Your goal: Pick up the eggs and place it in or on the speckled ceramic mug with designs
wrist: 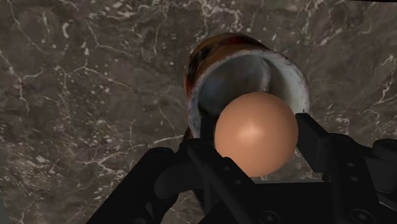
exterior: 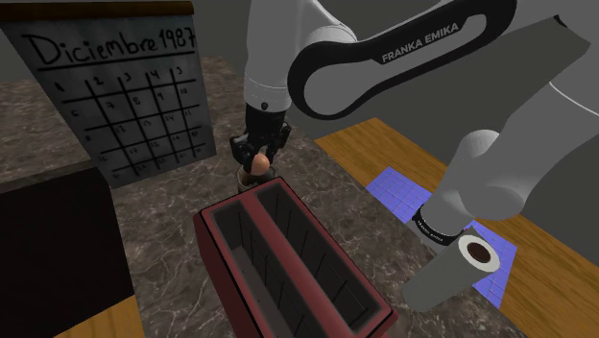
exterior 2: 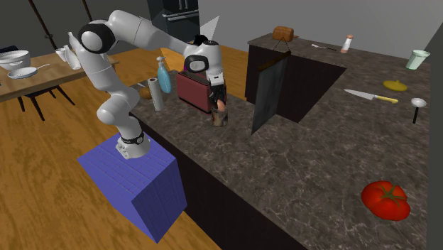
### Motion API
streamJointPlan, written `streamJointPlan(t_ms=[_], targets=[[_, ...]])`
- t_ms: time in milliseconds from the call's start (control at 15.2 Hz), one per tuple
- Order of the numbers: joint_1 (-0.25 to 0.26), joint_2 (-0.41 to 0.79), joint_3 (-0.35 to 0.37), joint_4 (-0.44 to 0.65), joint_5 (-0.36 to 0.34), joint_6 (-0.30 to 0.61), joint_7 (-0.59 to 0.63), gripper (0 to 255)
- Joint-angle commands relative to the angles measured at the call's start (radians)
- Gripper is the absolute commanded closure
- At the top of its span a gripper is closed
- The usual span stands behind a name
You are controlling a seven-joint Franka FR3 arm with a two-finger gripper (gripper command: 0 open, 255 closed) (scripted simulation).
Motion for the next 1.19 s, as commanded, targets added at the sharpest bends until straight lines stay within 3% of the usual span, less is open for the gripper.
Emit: streamJointPlan(t_ms=[0, 132, 198, 528, 792, 1122], targets=[[0.0, 0.0, 0.0, 0.0, 0.0, 0.001, 0.0, 255], [0.0, 0.0, 0.0, 0.0, 0.0, 0.001, 0.0, 255], [0.0, 0.0, 0.0, 0.0, 0.0, 0.001, 0.0, 0], [0.0, 0.0, 0.0, 0.0, 0.0, 0.001, 0.0, 0], [0.0, -0.061, -0.014, 0.071, 0.016, -0.129, -0.014, 0], [0.0, -0.061, -0.015, 0.071, 0.016, -0.129, -0.014, 0]])
